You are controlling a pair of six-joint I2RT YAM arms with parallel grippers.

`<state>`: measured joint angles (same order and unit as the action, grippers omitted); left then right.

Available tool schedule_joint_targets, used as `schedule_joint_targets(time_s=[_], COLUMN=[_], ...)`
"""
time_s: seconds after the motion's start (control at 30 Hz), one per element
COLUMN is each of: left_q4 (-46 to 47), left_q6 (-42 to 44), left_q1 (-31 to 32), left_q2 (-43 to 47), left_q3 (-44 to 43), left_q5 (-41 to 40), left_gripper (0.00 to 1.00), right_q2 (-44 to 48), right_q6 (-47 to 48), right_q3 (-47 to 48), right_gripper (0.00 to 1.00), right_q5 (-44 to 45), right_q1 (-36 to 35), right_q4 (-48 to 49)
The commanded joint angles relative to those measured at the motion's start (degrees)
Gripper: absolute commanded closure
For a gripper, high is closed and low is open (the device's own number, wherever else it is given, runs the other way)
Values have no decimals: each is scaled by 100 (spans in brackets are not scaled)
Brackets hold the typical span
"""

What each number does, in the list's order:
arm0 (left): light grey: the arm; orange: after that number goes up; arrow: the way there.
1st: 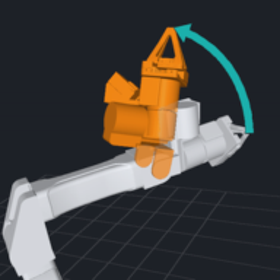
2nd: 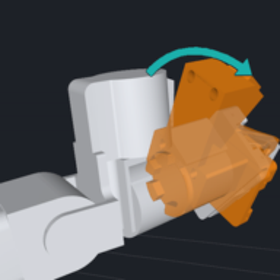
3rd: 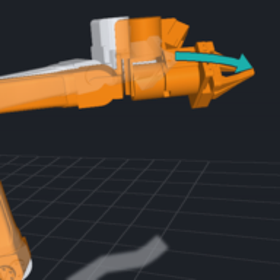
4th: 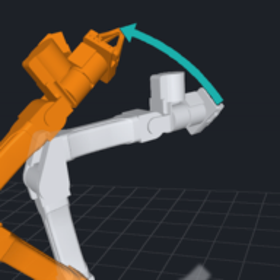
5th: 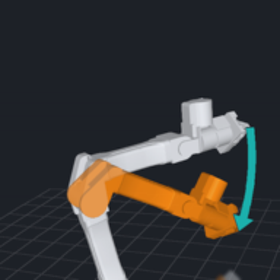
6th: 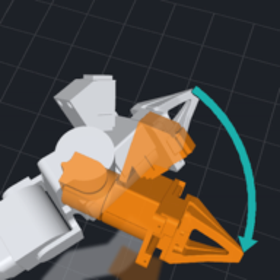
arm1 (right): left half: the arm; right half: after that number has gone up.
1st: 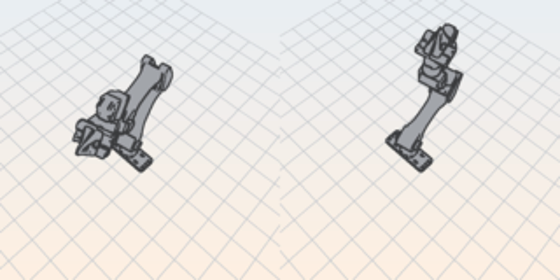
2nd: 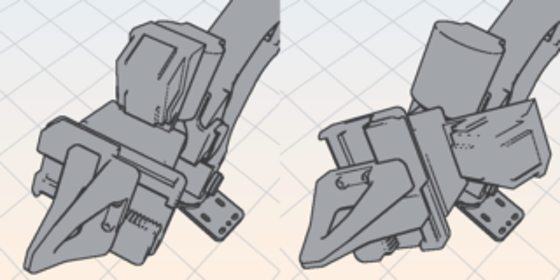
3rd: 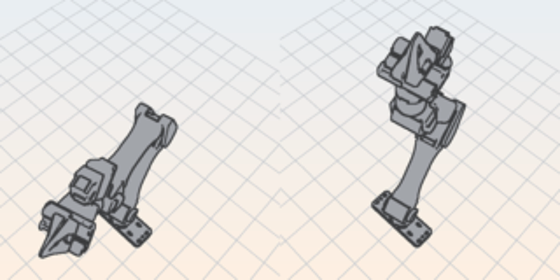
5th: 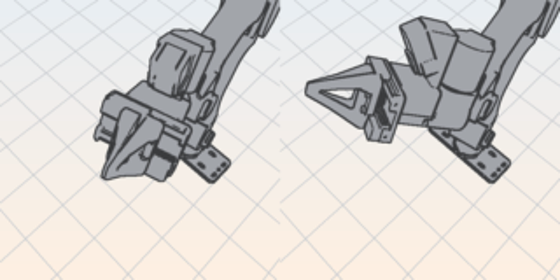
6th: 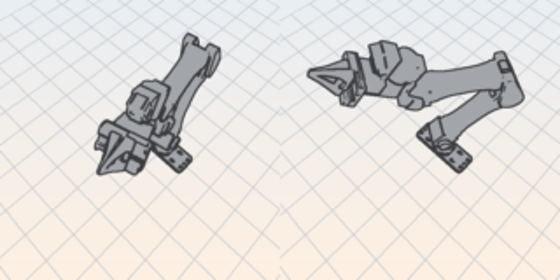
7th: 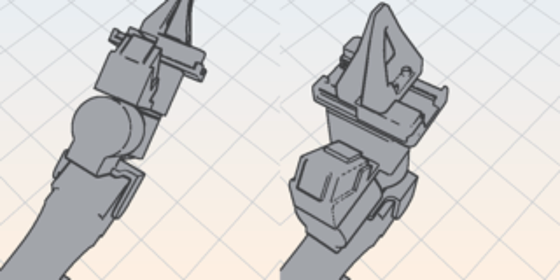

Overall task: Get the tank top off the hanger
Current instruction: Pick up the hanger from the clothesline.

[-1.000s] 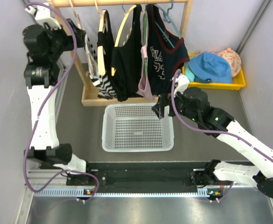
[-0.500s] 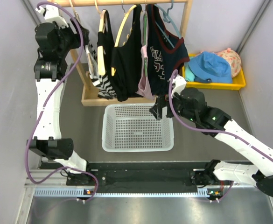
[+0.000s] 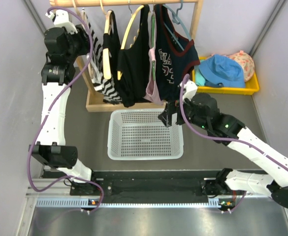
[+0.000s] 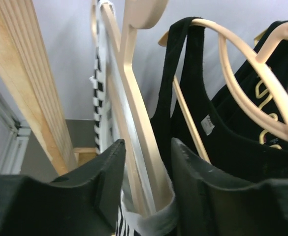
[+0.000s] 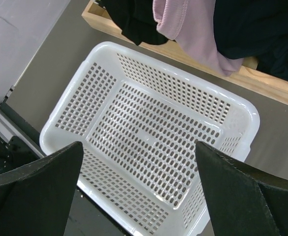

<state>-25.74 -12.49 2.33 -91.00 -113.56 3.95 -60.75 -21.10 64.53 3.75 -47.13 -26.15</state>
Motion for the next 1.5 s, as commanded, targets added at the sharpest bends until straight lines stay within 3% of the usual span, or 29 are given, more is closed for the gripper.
schedule_joint_targets(time_s=[0.0,0.2,0.37,0.67,0.97,1.33,1.47], left_q4=[262,245,253,315,254,-766,-836], left_q6=[185,300,353,502,950,1108,1161], left_q1=[13,13,13,13,13,13,13], left_q2=[285,373,390,434,908,2621,3455], left_q3=[123,308,282,-403,-475,1473,1785], left_q5=[-227,-254,-236,-201,62,63,-8], left_gripper=[61,76,100,100,100,100,100], right_q2=[143,186,239,345,397,626,696], right_q6=[-69,-87,-104,-166,-228,-131,-105], right_q3=[7,42,-2,-151,-178,-11,15], right_gripper=[5,6,7,7,8,8,8], right_q5=[3,56,91,65,-6,161,161], right_q1=[-94,-94,-103,-94,-94,-85,-85], right_q4=[146,119,93,128,146,-39,-48])
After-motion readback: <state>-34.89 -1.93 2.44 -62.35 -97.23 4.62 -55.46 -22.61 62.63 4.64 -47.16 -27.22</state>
